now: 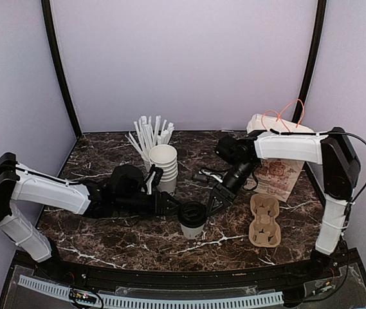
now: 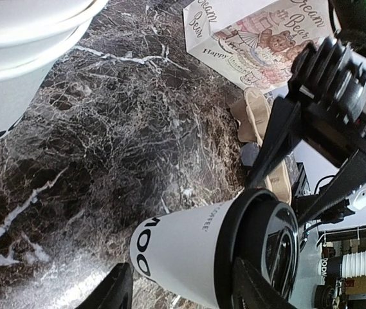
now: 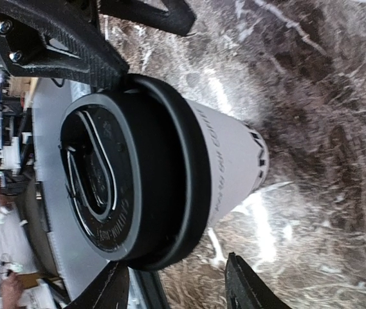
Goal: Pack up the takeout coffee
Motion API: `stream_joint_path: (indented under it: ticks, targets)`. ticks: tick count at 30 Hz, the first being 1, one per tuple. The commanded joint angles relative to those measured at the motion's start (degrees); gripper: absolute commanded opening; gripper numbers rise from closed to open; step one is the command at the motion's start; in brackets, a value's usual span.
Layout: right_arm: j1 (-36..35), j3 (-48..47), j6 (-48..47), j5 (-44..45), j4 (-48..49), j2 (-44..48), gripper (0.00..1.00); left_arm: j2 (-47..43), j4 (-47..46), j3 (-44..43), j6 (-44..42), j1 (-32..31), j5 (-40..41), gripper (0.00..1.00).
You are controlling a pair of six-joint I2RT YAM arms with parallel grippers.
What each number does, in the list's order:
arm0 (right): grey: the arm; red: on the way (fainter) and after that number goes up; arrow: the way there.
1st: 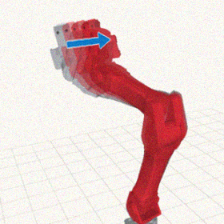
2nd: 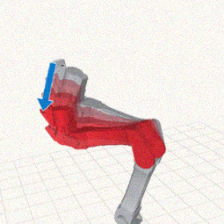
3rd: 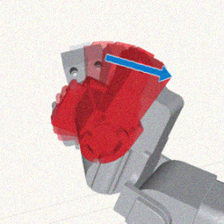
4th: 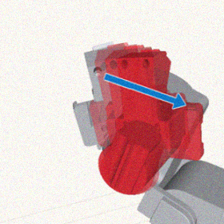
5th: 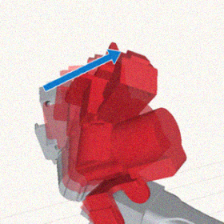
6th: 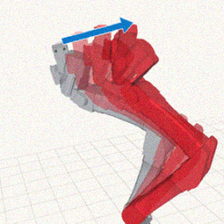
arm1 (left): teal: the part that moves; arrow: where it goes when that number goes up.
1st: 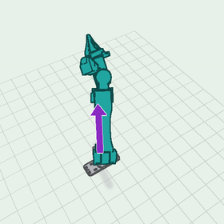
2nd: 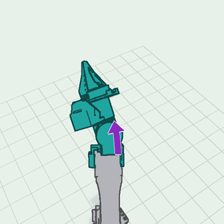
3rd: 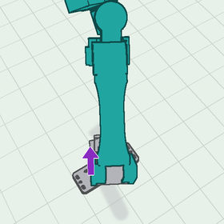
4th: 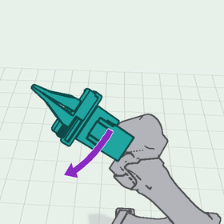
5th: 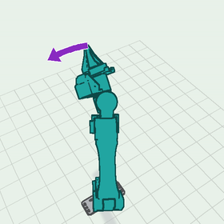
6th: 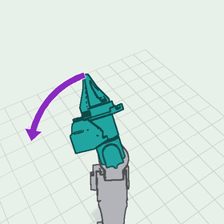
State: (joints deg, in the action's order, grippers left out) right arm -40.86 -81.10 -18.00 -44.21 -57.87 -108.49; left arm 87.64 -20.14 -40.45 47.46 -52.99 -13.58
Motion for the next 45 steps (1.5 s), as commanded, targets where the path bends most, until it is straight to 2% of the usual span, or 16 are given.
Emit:
stream_joint_path:
  ticks: [1,8,13,14,19,20,30,35,45]
  targets:
    - [0.24,-1.27,-2.84,7.95,1.29,3.42,0.53,-3.89,5.35,0.75,-2.92,-0.23,2.31,0.56]
    - [0.26,0.58,-3.14,8.36,1.02,4.80,0.56,-9.60,4.10,2.85,-0.85,-0.18,4.09,0.59]
    - [-0.10,1.19,-2.77,4.39,0.24,4.71,0.58,-11.75,4.33,2.77,-2.70,-0.18,5.27,0.62]
    - [-0.52,1.58,-3.22,3.40,-0.26,4.56,0.62,-11.73,3.97,2.71,-2.80,-0.20,5.33,0.64]
    - [-3.42,3.92,-4.32,-0.10,-1.35,5.17,0.92,-8.38,0.32,0.21,-3.82,-0.40,3.60,0.66]
    - [-3.96,4.39,-3.71,-0.04,-0.54,5.45,0.93,-6.83,0.30,-0.92,-4.11,-0.47,2.92,0.66]
    - [-5.37,2.71,1.94,4.31,3.95,2.93,0.90,1.06,-0.34,-4.47,-4.61,-1.33,0.00,0.64]
    - [-4.83,1.07,3.90,6.37,5.06,1.27,0.80,0.52,1.13,-3.53,-4.39,-1.36,0.72,0.61]
    - [-4.41,-0.85,4.82,5.69,5.32,-1.56,0.79,-0.89,0.40,-0.05,-3.00,-1.41,1.42,0.57]
